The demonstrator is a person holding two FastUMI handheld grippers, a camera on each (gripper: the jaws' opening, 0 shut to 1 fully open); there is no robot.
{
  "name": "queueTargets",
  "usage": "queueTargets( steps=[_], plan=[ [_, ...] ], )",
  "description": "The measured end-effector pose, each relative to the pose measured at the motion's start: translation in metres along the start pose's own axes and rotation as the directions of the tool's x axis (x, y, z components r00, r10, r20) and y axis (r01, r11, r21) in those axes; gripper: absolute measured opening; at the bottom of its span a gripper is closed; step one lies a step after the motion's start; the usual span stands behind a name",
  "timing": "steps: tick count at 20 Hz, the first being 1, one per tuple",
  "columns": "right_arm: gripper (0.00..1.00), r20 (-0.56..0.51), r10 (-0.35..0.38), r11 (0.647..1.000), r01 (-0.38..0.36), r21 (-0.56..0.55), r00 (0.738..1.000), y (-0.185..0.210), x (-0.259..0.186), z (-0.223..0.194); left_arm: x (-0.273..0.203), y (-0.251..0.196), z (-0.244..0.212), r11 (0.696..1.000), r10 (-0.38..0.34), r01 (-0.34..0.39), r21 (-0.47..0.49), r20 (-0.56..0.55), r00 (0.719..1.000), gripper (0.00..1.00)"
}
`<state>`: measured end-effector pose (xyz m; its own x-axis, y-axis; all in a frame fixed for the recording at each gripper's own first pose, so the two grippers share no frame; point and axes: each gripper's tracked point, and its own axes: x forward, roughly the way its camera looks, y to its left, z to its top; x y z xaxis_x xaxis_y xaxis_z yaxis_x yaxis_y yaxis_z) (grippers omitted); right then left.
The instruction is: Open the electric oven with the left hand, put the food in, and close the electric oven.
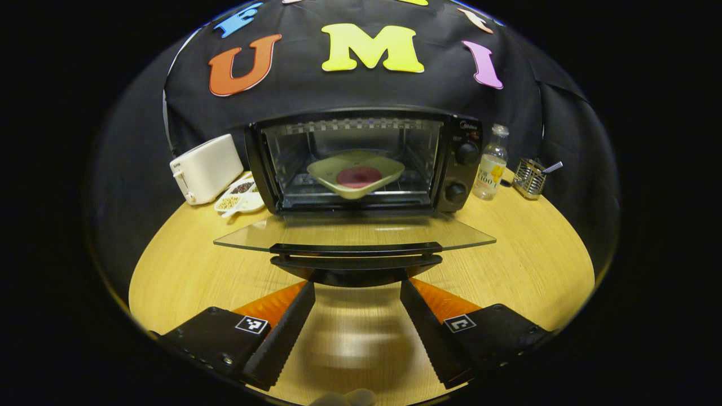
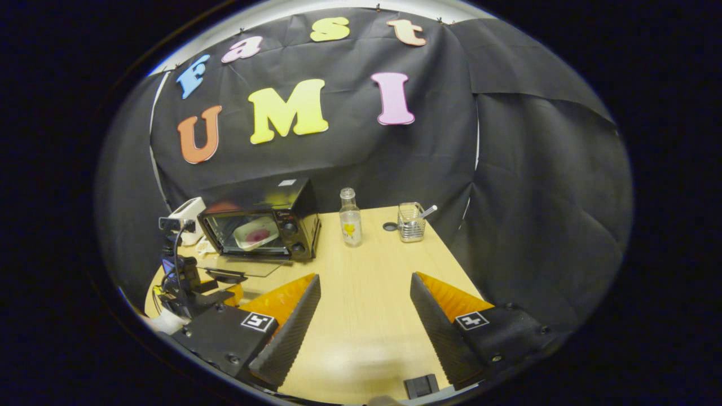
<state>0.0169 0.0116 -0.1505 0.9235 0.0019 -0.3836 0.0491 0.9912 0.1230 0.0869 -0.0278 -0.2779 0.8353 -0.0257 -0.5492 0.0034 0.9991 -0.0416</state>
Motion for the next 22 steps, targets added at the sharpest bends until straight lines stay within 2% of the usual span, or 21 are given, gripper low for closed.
queueTargets(
  steps=[1, 5, 8, 12, 16, 22],
  plan=[
    [0.97, 0.005, -0.001, 1.000, 0.001, 0.002, 1.000, -0.001, 0.001, 0.000, 0.000, 0.001, 0.011, 1.000, -0.002, 0.002, -0.009, 0.017, 1.000, 0.97],
    [0.96, 0.016, 0.000, 1.000, 0.000, 0.021, 1.000, 0.002, 0.000, 0.004, -0.003, 0.005, 0.064, 1.000, 0.001, 0.001, -0.015, 0.099, 0.995, 0.97],
    [0.96, 0.020, -0.006, 1.000, 0.006, 0.021, 1.000, 0.001, 0.000, 0.005, -0.002, 0.016, 0.113, 1.000, 0.022, -0.019, -0.016, 0.217, 0.976, 0.97],
    [1.00, 0.022, -0.011, 1.000, 0.011, 0.014, 1.000, 0.004, -0.003, 0.006, -0.003, 0.019, 0.095, 0.999, 0.014, -0.007, -0.037, 0.187, 0.982, 0.97],
    [0.97, 0.033, -0.013, 1.000, 0.013, -0.001, 0.999, 0.009, -0.010, 0.009, -0.005, 0.023, 0.084, 1.000, 0.005, 0.000, -0.027, 0.171, 0.985, 0.97],
    [0.96, 0.066, -0.029, 0.999, 0.031, -0.035, 0.997, 0.017, -0.029, 0.020, -0.037, 0.020, 0.093, 0.999, -0.032, 0.035, -0.010, 0.219, 0.975, 0.97]
  ],
)
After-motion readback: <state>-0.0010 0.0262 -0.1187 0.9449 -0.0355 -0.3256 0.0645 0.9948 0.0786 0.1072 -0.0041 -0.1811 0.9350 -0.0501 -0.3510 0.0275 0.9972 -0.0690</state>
